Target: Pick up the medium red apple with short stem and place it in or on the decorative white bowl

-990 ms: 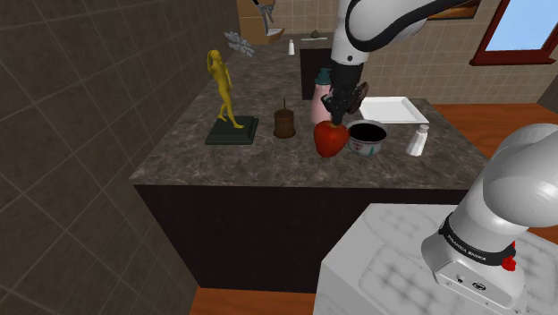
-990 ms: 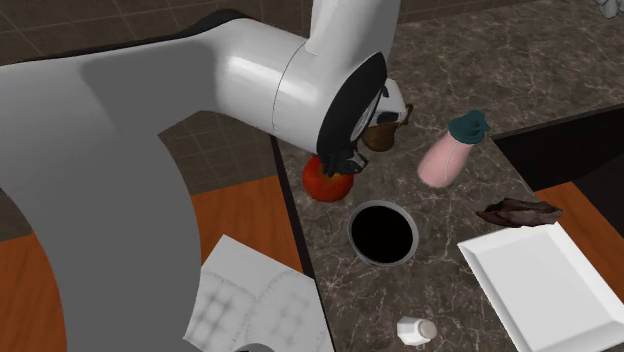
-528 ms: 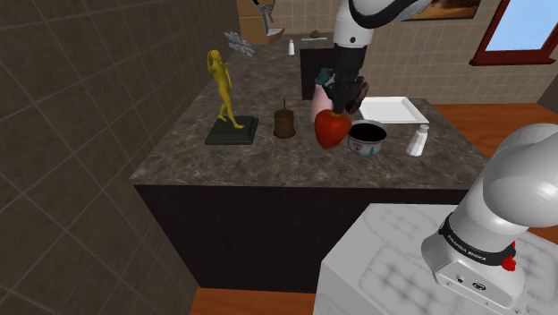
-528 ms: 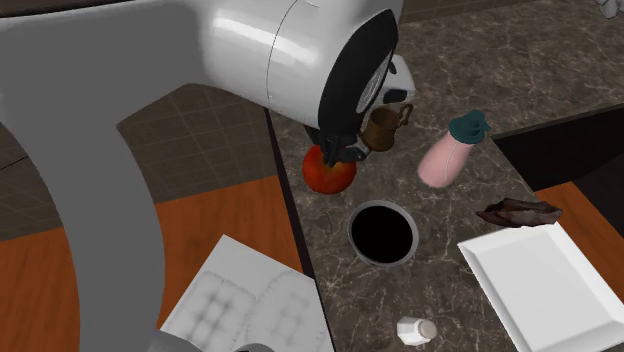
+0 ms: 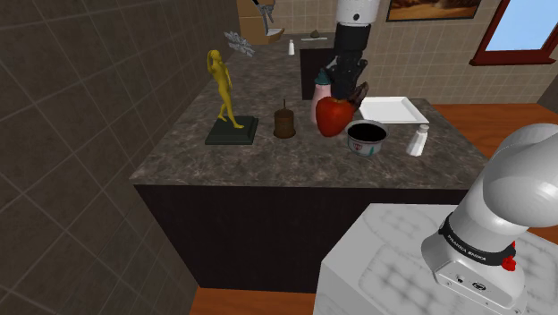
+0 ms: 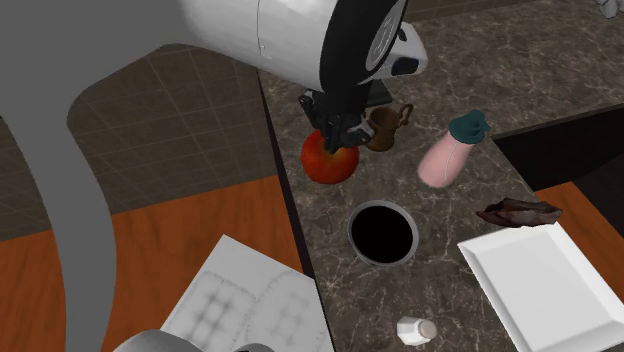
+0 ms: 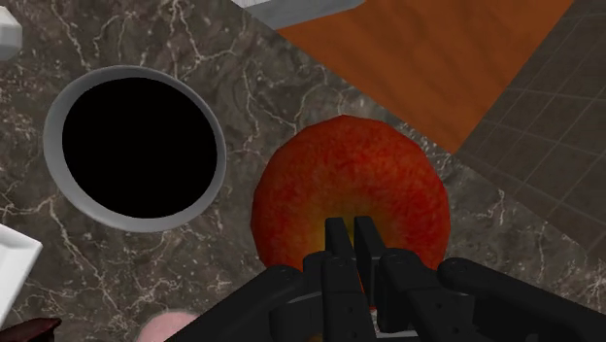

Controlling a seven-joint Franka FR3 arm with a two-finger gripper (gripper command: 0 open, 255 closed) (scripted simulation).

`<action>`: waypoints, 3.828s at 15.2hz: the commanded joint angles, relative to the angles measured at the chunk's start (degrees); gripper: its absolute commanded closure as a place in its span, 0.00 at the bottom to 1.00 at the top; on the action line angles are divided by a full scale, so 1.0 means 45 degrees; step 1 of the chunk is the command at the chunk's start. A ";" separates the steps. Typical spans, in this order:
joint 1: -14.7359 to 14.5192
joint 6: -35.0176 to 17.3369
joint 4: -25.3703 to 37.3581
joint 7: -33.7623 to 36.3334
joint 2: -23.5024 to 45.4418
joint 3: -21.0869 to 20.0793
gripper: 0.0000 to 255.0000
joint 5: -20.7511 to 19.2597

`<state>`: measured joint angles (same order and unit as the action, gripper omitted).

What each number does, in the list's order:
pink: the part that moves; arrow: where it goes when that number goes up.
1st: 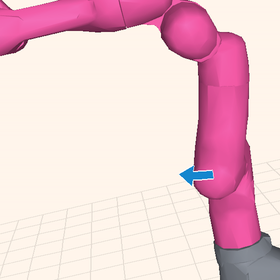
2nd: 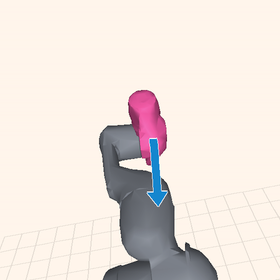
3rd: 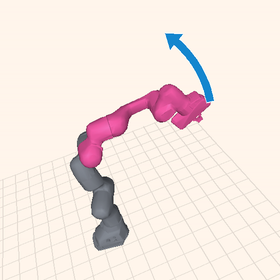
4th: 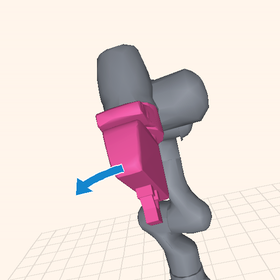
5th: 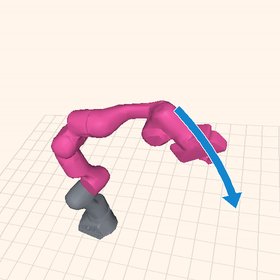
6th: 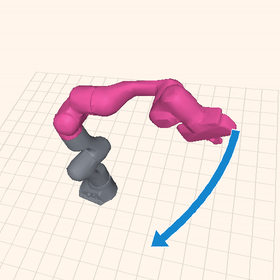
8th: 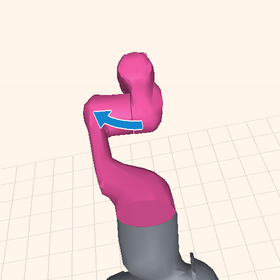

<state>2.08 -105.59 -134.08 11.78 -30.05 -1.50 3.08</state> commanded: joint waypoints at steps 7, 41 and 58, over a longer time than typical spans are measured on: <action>0.0013 0.1283 0.1315 0.0035 0.0035 0.0030 1.00 -0.0030; 0.1319 0.0579 -0.0538 -0.3424 -0.1079 0.2990 1.00 -0.1650; 0.1355 -0.0491 -0.1544 -0.3449 -0.1014 0.3087 0.00 -0.1716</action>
<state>8.17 -107.79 -141.03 -3.74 -34.61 12.39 -4.64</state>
